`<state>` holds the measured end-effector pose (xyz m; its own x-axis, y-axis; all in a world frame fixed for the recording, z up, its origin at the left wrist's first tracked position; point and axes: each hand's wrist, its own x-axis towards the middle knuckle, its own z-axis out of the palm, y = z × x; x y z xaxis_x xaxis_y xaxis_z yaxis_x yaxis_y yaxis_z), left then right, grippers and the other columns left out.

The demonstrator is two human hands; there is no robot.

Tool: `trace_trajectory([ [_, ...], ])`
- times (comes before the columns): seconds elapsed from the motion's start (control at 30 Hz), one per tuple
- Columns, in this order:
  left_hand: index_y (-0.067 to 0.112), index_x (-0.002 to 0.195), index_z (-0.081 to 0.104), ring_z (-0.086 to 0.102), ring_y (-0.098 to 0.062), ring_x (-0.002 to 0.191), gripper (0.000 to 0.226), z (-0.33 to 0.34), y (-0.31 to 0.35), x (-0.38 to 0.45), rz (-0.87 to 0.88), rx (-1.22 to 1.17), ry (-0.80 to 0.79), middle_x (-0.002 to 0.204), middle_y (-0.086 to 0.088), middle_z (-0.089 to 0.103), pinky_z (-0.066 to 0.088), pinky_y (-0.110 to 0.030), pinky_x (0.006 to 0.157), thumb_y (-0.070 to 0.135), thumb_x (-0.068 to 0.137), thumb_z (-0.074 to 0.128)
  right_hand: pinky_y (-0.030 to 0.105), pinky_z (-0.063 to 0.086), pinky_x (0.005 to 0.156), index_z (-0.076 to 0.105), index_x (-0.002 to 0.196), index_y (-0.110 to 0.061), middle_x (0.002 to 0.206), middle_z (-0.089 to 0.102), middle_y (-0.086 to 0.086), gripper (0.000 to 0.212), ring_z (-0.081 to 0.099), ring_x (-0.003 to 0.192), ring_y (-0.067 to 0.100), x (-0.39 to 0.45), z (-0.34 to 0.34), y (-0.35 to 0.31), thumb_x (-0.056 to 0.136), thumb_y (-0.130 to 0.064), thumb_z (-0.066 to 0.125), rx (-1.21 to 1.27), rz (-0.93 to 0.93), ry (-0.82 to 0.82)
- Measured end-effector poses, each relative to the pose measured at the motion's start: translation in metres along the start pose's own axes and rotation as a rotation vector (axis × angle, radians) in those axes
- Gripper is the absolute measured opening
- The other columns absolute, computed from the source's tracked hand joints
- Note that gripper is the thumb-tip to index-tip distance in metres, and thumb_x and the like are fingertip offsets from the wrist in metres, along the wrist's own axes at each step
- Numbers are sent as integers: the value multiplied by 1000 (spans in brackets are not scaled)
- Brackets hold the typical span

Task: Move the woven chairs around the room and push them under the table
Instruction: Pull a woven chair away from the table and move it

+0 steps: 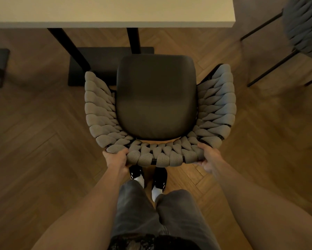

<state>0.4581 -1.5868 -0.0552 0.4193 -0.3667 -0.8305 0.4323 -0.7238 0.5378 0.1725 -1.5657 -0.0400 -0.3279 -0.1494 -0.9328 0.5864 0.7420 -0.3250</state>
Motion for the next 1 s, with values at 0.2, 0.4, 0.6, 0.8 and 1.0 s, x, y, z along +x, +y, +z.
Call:
trace_trajectory([
  [0.2,23,120,39,59,-28,104,58,-4,7,7,-5,7,36,107,-1,53,56,-57,87,-12,83,67,56,54,85,52,134,-1,133,61,20,44,61,121,40,1,10,1,95,-9,69,-15,-22,-13],
  [0.4,18,131,39,58,-20,92,62,-2,12,8,11,29,57,104,0,53,55,-42,69,-12,83,66,60,55,92,51,133,-2,128,60,19,42,61,120,40,3,17,0,95,-9,69,-24,-35,-11],
  [0.6,15,131,38,59,-20,92,63,-14,16,15,15,69,57,114,-6,55,55,-41,71,-13,82,66,61,56,89,53,133,-2,130,63,21,45,64,116,40,2,20,12,93,-11,72,-2,-13,-6],
  [0.8,20,119,37,59,-23,95,57,-17,15,17,-2,56,12,111,-6,55,56,-47,78,-14,83,65,63,53,94,53,131,-2,128,62,21,40,62,120,41,2,19,11,95,-11,69,-1,-11,-26],
  [1.0,24,124,33,59,-29,108,58,-31,16,16,-17,111,-137,116,-4,53,53,-61,92,-1,88,71,58,56,92,58,125,-8,126,64,16,33,63,118,37,5,12,16,97,-22,69,-59,-55,-87],
])
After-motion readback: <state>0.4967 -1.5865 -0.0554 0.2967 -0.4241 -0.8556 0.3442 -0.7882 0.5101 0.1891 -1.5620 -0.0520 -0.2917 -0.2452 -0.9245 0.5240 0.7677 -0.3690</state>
